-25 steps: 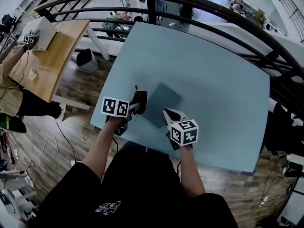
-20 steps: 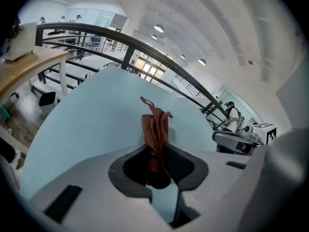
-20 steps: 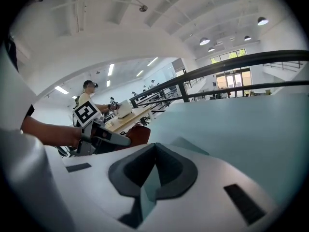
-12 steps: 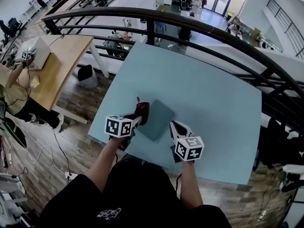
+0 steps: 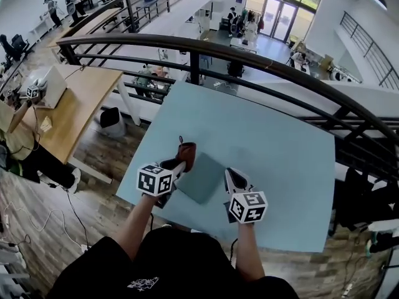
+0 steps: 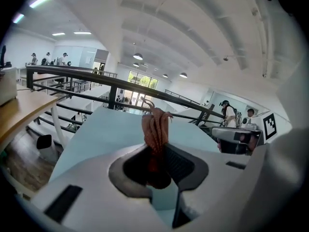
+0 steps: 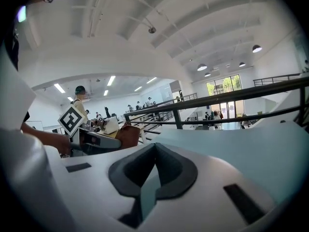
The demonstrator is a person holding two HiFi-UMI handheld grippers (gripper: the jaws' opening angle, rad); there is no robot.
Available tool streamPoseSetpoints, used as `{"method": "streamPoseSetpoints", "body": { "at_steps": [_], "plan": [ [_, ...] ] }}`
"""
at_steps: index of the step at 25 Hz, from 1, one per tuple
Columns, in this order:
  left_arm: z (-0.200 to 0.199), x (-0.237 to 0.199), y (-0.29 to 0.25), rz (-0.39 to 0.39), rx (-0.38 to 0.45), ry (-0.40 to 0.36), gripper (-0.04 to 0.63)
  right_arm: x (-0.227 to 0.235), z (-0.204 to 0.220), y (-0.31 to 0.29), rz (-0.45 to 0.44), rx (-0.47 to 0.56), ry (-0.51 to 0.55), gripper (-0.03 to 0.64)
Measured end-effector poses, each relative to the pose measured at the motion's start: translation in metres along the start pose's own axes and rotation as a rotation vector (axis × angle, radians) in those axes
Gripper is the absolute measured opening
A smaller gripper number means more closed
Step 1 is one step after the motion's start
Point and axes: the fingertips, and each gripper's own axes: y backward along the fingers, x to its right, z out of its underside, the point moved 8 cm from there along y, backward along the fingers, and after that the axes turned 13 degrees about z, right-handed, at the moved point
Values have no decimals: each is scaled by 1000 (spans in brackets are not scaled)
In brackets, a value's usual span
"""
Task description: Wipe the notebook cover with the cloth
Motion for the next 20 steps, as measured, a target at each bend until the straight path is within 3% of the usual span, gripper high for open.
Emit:
{"method": "streamPoseSetpoints", "body": {
  "at_steps": [10,20],
  "plan": [
    [-48,-6,31,9,108,-148,87,-18,-54,21,117,155,18,5],
    [-101,-3,72,15,268,-275,87,-36,-106,49,207,298,39,5]
  ]
}}
